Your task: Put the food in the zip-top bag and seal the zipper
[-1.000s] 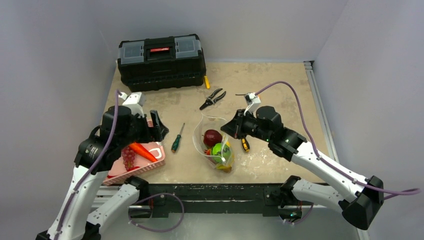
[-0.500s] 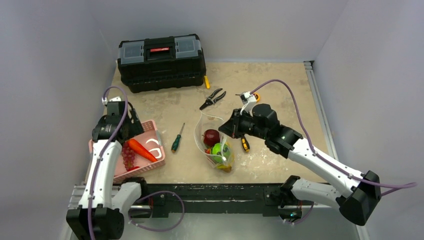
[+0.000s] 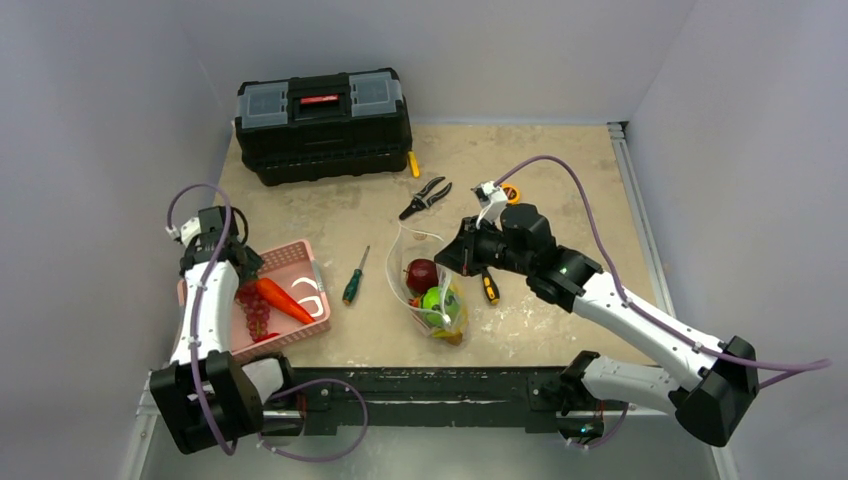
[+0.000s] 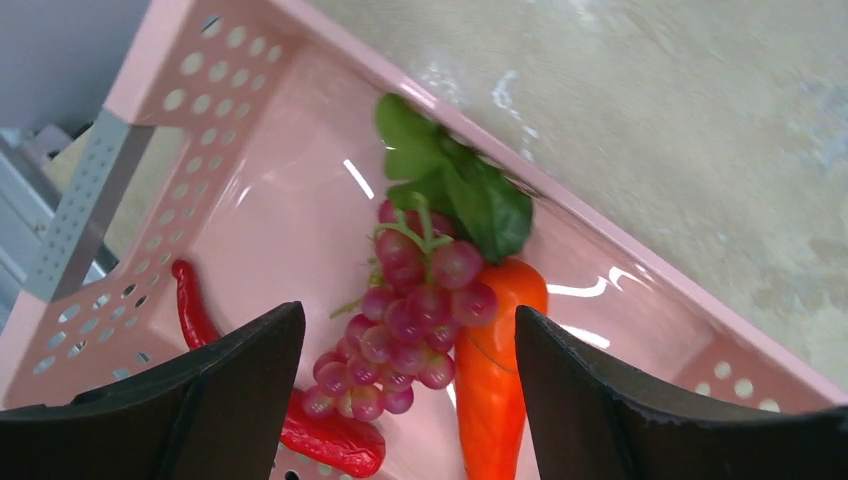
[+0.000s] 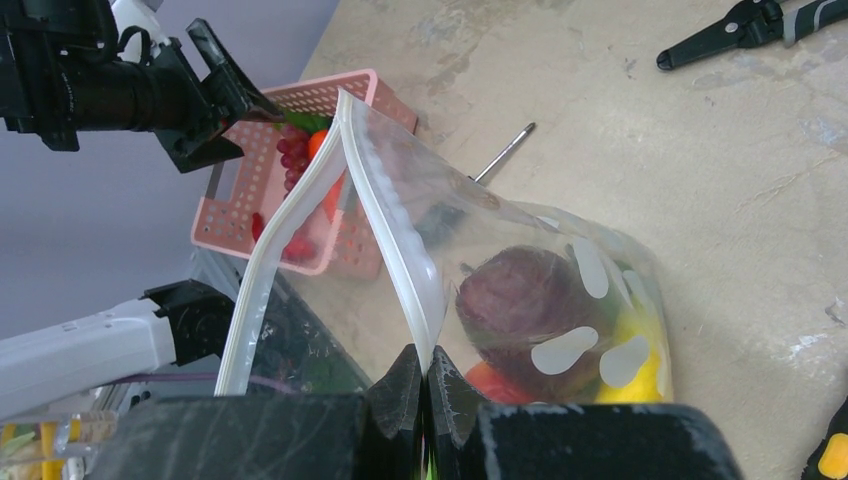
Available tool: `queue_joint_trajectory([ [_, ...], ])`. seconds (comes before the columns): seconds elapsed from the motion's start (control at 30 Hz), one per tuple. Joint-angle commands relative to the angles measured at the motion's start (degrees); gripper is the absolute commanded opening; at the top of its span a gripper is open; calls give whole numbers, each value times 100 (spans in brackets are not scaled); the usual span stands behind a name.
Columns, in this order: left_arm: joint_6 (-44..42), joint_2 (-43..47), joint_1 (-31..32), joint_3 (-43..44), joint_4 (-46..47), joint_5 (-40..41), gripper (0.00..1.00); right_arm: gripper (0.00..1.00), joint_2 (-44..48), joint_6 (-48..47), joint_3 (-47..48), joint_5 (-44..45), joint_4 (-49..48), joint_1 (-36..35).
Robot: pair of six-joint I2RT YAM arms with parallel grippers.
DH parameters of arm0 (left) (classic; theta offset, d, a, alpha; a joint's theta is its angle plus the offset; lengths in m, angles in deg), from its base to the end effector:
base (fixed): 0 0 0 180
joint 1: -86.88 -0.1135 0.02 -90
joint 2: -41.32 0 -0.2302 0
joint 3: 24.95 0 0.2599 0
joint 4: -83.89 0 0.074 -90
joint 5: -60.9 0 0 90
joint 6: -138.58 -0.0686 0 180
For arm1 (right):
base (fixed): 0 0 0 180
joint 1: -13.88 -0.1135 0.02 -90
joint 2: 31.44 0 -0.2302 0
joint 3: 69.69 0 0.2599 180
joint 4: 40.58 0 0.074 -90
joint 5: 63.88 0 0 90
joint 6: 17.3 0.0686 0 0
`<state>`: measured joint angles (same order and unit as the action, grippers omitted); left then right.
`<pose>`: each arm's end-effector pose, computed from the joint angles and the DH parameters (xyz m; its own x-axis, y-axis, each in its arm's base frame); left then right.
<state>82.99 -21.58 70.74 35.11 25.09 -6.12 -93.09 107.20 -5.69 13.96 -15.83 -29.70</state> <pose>0.2230 0.0924 0.1849 -0.4521 -0.6724 -0.5860 -0.8358 0.5488 0.0150 0.2079 0.2178 0.2730 -0.6891 0.1086 -0.7165 -0.5153 0.6218 0.5898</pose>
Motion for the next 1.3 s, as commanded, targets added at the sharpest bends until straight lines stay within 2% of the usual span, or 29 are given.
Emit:
queue_joint_trajectory([
  [0.0, 814, -110, -416, -71, 241, 368, 75, 0, -48, -102, 297, -117, -76, -11],
  [0.3, 938, -589, -842, -288, 1050, -461, 69, 0, -174, -65, 349, -176, -209, -11],
  [0.57, 1536, -1049, -1236, -678, 1366, -1349, 67, 0, -311, 2, 366, -243, -378, -10],
  [0.7, 1682, -980, -1342, -777, 1316, -1313, 50, 0, -320, 21, 336, -251, -418, -11],
  [0.97, 1635, -151, -1339, -814, 956, -698, 14, 0, -249, 39, 309, -234, -416, -10],
  [1.13, 1517, 593, -1313, -805, 747, -654, 5, 0, -233, 21, 322, -227, -350, -7],
  [1.27, 1395, 1218, -1068, -614, 461, -370, 2, 0, -225, 6, 331, -223, -331, -8],
])
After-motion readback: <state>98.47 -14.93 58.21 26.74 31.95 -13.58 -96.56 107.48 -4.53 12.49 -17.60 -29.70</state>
